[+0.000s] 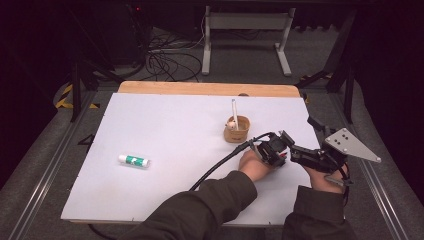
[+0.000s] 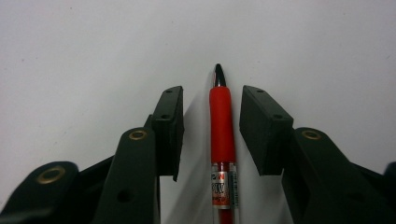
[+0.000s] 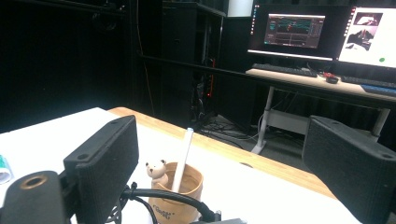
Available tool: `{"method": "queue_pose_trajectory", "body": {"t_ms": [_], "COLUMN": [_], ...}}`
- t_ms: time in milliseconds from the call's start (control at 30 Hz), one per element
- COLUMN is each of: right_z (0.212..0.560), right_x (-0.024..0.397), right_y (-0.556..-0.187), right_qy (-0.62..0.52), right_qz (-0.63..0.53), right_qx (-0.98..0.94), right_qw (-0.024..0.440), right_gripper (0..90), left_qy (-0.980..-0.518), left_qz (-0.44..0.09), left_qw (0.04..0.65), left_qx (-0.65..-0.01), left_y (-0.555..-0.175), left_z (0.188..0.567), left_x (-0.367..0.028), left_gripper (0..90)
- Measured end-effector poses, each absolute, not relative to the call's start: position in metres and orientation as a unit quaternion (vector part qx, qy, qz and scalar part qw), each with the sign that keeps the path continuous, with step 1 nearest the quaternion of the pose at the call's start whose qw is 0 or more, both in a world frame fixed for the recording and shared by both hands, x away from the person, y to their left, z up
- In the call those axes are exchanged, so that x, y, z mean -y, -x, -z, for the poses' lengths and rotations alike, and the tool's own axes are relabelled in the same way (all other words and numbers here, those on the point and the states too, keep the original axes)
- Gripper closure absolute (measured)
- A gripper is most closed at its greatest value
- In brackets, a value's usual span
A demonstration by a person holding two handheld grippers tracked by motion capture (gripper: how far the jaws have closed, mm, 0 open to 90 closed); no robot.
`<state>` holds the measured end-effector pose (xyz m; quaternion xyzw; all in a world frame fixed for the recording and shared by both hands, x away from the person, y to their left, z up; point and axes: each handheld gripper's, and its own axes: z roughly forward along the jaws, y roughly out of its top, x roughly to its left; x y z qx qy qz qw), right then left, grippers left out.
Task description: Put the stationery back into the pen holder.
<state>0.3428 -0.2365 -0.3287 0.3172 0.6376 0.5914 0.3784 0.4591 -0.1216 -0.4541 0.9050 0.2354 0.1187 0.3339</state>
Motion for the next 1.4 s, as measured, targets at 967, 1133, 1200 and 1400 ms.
{"method": "queue_pose_trajectory", "body": {"t_ms": [967, 1133, 1200, 1400], "right_z": [0.329, 0.329, 0.329, 0.33], "right_x": [0.236, 0.237, 0.236, 0.235], "right_y": [-0.343, -0.344, -0.344, -0.345], "right_qy": [-0.319, -0.317, -0.319, -0.318], "right_qz": [-0.59, -0.593, -0.592, -0.591], "right_qx": [-0.634, -0.634, -0.635, -0.637], "right_qw": [0.384, 0.382, 0.379, 0.378], "right_gripper": [13.3, 13.4, 13.4, 13.4], "left_qy": [-0.887, -0.866, -0.862, -0.843], "left_qz": [-0.11, -0.11, -0.112, -0.12], "left_qw": [0.39, 0.432, 0.441, 0.472], "left_qx": [-0.221, -0.227, -0.225, -0.229], "left_y": [-0.458, -0.457, -0.457, -0.456], "left_z": [0.428, 0.415, 0.41, 0.398], "left_x": [0.108, 0.094, 0.088, 0.069], "left_gripper": [80.5, 80.5, 80.6, 80.6]}}
